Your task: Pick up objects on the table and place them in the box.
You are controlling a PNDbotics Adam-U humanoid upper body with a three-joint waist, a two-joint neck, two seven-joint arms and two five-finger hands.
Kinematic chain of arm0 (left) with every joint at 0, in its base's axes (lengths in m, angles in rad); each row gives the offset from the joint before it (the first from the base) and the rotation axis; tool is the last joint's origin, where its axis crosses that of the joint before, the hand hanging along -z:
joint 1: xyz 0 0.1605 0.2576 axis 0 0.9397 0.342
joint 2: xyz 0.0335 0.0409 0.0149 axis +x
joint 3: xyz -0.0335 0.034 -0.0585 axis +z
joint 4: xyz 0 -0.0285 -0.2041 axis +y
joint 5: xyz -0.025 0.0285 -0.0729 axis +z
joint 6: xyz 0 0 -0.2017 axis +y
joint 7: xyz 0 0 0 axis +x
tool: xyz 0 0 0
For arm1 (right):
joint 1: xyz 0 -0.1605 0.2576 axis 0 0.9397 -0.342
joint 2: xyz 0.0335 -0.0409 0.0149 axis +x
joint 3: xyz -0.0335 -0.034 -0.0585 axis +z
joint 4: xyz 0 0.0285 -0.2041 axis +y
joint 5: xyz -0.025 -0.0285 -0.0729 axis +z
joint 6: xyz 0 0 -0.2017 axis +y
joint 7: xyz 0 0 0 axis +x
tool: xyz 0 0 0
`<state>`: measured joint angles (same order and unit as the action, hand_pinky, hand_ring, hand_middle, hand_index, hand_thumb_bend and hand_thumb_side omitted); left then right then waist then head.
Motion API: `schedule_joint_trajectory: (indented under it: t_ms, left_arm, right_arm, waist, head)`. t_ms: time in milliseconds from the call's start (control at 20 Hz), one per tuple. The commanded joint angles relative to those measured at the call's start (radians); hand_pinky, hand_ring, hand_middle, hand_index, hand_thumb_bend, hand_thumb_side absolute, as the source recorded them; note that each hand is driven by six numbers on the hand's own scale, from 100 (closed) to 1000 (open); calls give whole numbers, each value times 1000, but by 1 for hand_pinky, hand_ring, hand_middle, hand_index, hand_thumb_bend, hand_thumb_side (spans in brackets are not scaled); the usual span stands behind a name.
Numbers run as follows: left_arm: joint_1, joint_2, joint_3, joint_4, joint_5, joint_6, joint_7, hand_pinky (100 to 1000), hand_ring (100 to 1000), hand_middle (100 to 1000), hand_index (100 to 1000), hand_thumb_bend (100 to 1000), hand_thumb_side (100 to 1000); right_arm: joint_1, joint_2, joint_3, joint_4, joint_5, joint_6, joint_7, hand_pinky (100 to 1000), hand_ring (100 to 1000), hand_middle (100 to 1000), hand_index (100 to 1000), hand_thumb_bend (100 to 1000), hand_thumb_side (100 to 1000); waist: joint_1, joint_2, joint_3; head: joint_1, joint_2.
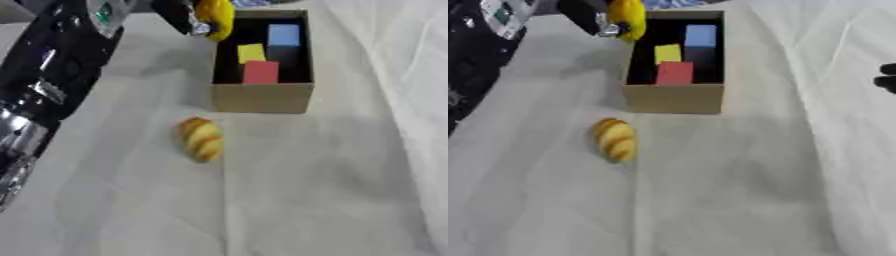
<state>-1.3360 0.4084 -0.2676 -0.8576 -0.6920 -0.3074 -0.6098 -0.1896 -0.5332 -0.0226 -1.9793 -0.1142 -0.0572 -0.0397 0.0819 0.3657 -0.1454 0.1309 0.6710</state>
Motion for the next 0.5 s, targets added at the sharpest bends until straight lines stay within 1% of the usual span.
schedule_joint_trajectory:
  t_ms: [50,150,250,300,500]
  left_arm:
    - [-27,0,2,-13,4,3,17,751,634,586,740,287,453]
    - [-24,-5,2,-5,0,4,20,755,641,595,745,305,461]
    - [-20,-8,2,5,-10,5,20,773,686,656,784,352,490]
    - [-19,-8,2,9,-15,4,17,794,738,727,835,403,521]
    - [-14,-8,4,17,-32,-5,12,829,799,796,882,485,559]
  right_arm:
    - [-13,-23,-2,-21,-6,-3,5,882,773,743,877,100,712]
    - [-16,-23,-2,-21,-7,-3,6,882,773,743,877,100,709]
    - [-17,-23,-2,-21,-7,-3,6,882,773,743,877,100,712]
    - [-17,-23,-2,-21,-7,-3,6,882,772,743,877,100,712]
    - [-17,-23,-2,-21,-7,-2,7,882,772,743,877,100,712]
  waist:
    - [-5,-17,-5]
    - [-2,-15,-6]
    - [-1,-14,-6]
    - [-1,-14,-6]
    - [-3,-15,-2]
  head:
    - [7,-19]
    - [8,-19]
    - [7,-19]
    - [6,-19]
    - [5,-15]
